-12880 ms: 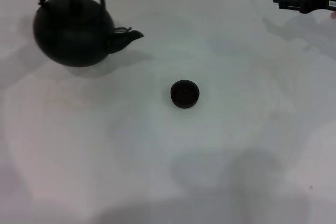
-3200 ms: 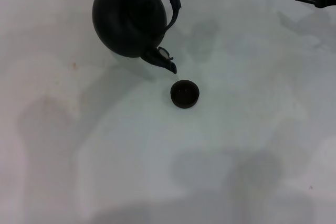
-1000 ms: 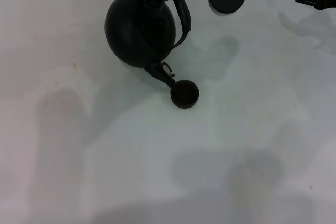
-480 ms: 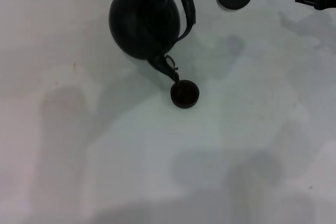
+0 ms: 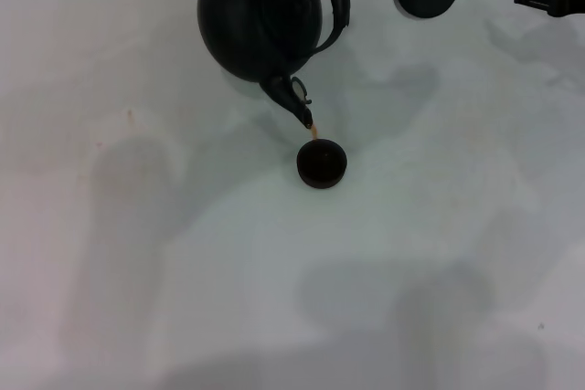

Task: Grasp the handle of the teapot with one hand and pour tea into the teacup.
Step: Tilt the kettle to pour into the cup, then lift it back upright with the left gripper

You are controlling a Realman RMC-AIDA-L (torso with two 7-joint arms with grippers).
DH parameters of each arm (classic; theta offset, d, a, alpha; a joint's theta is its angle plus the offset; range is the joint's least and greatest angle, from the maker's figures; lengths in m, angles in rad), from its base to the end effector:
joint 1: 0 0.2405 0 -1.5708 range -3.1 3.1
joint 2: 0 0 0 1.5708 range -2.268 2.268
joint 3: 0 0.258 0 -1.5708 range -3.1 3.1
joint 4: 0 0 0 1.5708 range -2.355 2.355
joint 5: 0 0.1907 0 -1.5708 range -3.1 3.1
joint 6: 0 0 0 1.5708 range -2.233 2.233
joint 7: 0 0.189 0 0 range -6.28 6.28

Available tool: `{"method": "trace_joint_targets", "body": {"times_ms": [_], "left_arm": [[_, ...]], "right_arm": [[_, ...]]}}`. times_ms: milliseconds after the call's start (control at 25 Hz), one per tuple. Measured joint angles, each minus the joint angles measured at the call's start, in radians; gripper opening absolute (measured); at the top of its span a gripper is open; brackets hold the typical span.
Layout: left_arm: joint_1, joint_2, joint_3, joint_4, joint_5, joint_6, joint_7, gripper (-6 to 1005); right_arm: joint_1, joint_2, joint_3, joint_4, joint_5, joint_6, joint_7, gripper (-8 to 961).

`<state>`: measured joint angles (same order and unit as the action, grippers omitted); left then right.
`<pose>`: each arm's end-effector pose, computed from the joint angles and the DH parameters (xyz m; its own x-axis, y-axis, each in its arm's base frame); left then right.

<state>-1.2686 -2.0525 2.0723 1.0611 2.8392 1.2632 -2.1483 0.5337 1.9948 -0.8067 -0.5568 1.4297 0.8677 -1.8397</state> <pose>-0.0380 0.4255 -0.1028 0.3629 -0.4529 -0.8143 -0.7820 -0.6232 -0.0019 0.3145 0.4248 0.0201 0.7900 -0.3514 -0.5024 -0.6129 -0.4719 -0.6338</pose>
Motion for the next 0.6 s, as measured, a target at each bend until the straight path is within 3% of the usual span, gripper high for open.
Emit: {"method": "trace_joint_targets", "body": {"times_ms": [600], "left_arm": [[-0.011,-0.007,0.003,0.016,0.000,-0.008,-0.026,149]], "right_arm": [[0.001,-0.005,0.001,0.000,0.000,-0.016,-0.003,856]]}}
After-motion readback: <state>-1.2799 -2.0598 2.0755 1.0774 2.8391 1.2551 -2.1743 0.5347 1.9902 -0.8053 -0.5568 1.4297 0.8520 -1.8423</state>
